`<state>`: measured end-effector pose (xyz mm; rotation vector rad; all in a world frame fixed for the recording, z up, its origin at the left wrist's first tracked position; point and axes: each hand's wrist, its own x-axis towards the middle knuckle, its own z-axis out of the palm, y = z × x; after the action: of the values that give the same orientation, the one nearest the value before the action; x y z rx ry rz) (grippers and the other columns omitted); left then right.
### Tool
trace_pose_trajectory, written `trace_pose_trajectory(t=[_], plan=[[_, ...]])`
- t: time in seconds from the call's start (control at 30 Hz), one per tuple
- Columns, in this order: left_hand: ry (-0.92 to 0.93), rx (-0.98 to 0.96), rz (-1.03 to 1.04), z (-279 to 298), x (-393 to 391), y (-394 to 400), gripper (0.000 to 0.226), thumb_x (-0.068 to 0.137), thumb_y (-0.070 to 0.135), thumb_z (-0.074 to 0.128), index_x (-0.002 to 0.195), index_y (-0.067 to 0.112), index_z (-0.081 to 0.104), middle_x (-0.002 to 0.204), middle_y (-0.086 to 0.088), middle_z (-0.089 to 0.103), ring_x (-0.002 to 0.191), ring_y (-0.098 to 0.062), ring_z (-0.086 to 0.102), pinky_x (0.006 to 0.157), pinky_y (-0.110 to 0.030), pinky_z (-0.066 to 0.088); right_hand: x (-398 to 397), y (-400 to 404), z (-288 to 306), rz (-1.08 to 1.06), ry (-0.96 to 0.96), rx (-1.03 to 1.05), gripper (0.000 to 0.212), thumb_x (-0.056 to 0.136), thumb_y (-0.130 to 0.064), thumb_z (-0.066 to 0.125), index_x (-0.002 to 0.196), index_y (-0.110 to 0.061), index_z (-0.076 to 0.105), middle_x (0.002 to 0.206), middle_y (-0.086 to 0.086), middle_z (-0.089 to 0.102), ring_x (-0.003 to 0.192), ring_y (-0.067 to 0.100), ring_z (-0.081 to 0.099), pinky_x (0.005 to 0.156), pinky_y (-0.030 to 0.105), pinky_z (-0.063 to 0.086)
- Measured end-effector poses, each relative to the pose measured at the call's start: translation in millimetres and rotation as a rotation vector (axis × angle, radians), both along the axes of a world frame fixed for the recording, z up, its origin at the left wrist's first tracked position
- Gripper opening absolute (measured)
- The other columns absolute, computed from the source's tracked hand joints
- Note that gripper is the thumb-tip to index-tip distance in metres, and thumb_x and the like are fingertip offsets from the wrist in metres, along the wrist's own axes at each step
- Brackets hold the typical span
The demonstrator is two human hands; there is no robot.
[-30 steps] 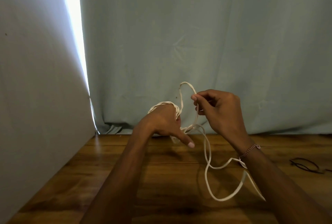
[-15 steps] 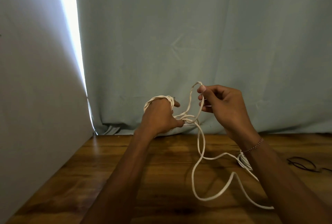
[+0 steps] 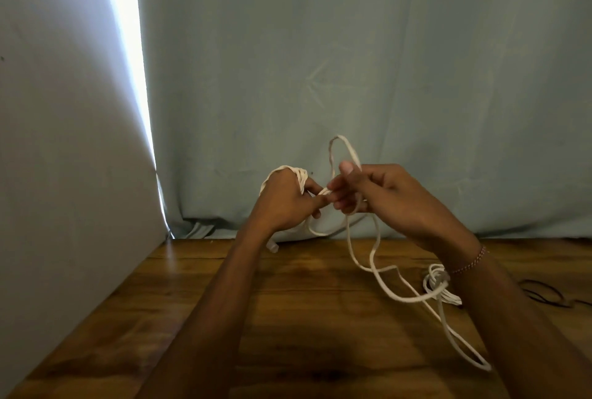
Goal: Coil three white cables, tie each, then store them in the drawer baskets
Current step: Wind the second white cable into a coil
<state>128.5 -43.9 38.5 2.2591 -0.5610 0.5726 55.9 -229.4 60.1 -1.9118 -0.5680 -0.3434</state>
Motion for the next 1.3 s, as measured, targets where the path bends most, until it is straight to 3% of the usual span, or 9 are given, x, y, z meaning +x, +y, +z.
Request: trace_pose_trajectory(t=[0.13, 0.2, 0.3, 0.5, 0.7, 0.83, 0.97, 1.17, 1.3], plan=[[0.007, -0.075, 0.028, 1, 0, 2, 0.017, 0.09, 0.039, 0.074, 0.087, 0.024, 0.081, 0.065, 0.006, 0.074, 0.056, -0.007, 0.061, 0.061, -0.029, 0.052, -4, -3, 2, -0.047, -0.095, -0.334, 0.021, 0.101, -0.036, 0.056, 0.117, -0.03, 0.067, 0.106, -0.007, 0.073, 0.101, 0.009, 0.069, 0.094, 0.04, 0.057], [0.018, -0.111, 0.05, 1, 0, 3, 0.015, 0.09, 0.038, 0.075, 0.087, 0.024, 0.079, 0.065, 0.006, 0.074, 0.062, -0.011, 0.067, 0.063, -0.03, 0.054, -2, -7, 2, -0.034, -0.029, -0.34, 0.025, 0.102, -0.019, 0.057, 0.125, -0.029, 0.06, 0.108, -0.006, 0.072, 0.101, 0.01, 0.07, 0.095, 0.041, 0.058], [0.031, -0.129, 0.085, 0, 3, 3, 0.014, 0.089, 0.035, 0.077, 0.086, 0.022, 0.079, 0.068, 0.004, 0.075, 0.068, -0.017, 0.069, 0.068, -0.034, 0.057, -3, -6, 3, 0.004, 0.067, -0.197, 0.031, 0.103, -0.007, 0.051, 0.131, -0.021, 0.052, 0.105, 0.003, 0.075, 0.089, 0.016, 0.076, 0.084, 0.04, 0.063], [0.039, -0.061, 0.114, 6, -1, 5, 0.016, 0.077, 0.028, 0.087, 0.089, 0.019, 0.082, 0.077, -0.003, 0.076, 0.073, -0.025, 0.071, 0.07, -0.043, 0.062, -5, 2, 7, -0.126, -0.06, 0.102, 0.042, 0.099, -0.02, 0.061, 0.135, -0.022, 0.039, 0.092, 0.005, 0.076, 0.06, 0.022, 0.072, 0.048, 0.028, 0.054], [0.115, 0.002, 0.062, 11, -12, 5, 0.039, 0.06, 0.039, 0.096, 0.086, 0.028, 0.07, 0.087, 0.0, 0.073, 0.078, -0.017, 0.068, 0.072, -0.034, 0.059, -8, 2, 9, -0.147, -0.08, 0.267, 0.052, 0.092, -0.033, 0.068, 0.135, -0.022, 0.039, 0.093, 0.004, 0.076, 0.063, 0.024, 0.074, 0.053, 0.029, 0.058], [0.11, -0.049, -0.049, 10, -13, 8, 0.025, 0.069, 0.037, 0.092, 0.078, 0.022, 0.074, 0.073, 0.002, 0.07, 0.061, -0.004, 0.06, 0.055, -0.02, 0.049, -11, 1, 13, -0.058, -0.055, 0.529, 0.056, 0.087, -0.038, 0.068, 0.134, -0.017, 0.046, 0.088, 0.005, 0.077, 0.071, 0.021, 0.075, 0.058, 0.023, 0.057], [0.122, -0.035, -0.115, 9, -18, 2, 0.017, 0.081, 0.036, 0.083, 0.079, 0.021, 0.075, 0.071, 0.005, 0.07, 0.064, 0.0, 0.061, 0.057, -0.015, 0.046, -17, -1, 18, 0.099, -0.064, 0.667, 0.058, 0.086, -0.037, 0.064, 0.136, -0.013, 0.045, 0.104, 0.01, 0.076, 0.091, 0.026, 0.076, 0.07, 0.025, 0.059], [0.234, -0.254, -0.357, 16, -34, -2, 0.031, 0.097, 0.028, 0.068, 0.079, 0.004, 0.076, 0.059, -0.006, 0.055, 0.047, -0.011, 0.042, 0.046, -0.021, 0.033, -11, -5, 10, 0.028, -0.341, 0.243, 0.022, 0.102, -0.006, 0.052, 0.122, -0.007, 0.061, 0.118, 0.002, 0.072, 0.11, 0.017, 0.07, 0.092, 0.035, 0.059], [0.401, -0.438, -0.567, 20, -40, 1, 0.041, 0.103, 0.03, 0.054, 0.075, 0.004, 0.07, 0.057, -0.006, 0.046, 0.04, -0.01, 0.031, 0.046, -0.023, 0.021, 2, -7, 0, -0.104, -0.515, -0.125, 0.034, 0.101, -0.002, 0.052, 0.13, -0.017, 0.061, 0.13, -0.008, 0.064, 0.125, 0.003, 0.057, 0.107, 0.027, 0.048]])
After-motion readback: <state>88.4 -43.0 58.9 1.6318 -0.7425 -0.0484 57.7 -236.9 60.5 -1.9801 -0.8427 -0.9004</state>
